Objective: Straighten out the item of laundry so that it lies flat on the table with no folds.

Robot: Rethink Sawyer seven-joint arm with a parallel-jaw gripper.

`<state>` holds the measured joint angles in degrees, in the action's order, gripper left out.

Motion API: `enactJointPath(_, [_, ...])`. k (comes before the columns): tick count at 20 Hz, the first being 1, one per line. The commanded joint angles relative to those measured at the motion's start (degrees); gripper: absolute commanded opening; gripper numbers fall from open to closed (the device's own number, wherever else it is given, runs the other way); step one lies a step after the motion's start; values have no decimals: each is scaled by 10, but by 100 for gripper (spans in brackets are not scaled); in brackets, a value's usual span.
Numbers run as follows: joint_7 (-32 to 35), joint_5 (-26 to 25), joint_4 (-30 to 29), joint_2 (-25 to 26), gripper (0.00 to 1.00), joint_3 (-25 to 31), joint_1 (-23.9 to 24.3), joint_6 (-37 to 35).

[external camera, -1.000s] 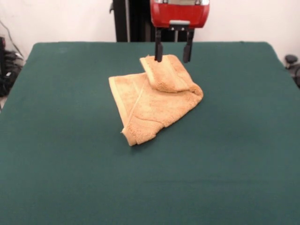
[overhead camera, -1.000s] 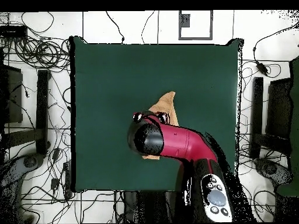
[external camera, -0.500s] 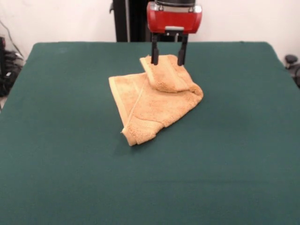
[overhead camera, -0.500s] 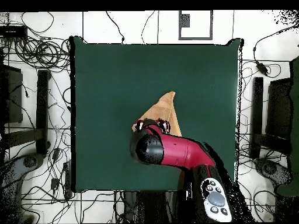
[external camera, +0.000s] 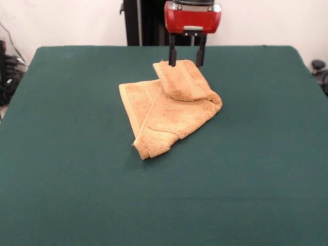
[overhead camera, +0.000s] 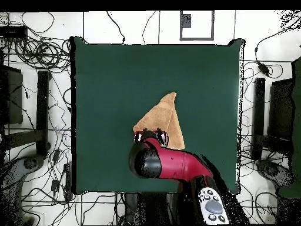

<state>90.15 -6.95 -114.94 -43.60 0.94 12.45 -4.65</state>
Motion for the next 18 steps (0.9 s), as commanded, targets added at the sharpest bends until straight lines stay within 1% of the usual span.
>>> enactJointPath(1, [108, -31, -99, 21, 100, 47, 15, 55])
enactJointPath(3, [107, -36, -105, 22, 100, 47, 20, 63])
enactJointPath(11, [118, -50, -114, 48, 100, 22, 12, 119])
enactJointPath(13, [118, -45, -114, 46, 100, 19, 9, 114])
enactJointPath(16, [115, -21, -103, 34, 100, 3, -11, 72])
enactJointPath(18, [109, -9, -85, 32, 100, -2, -22, 42])
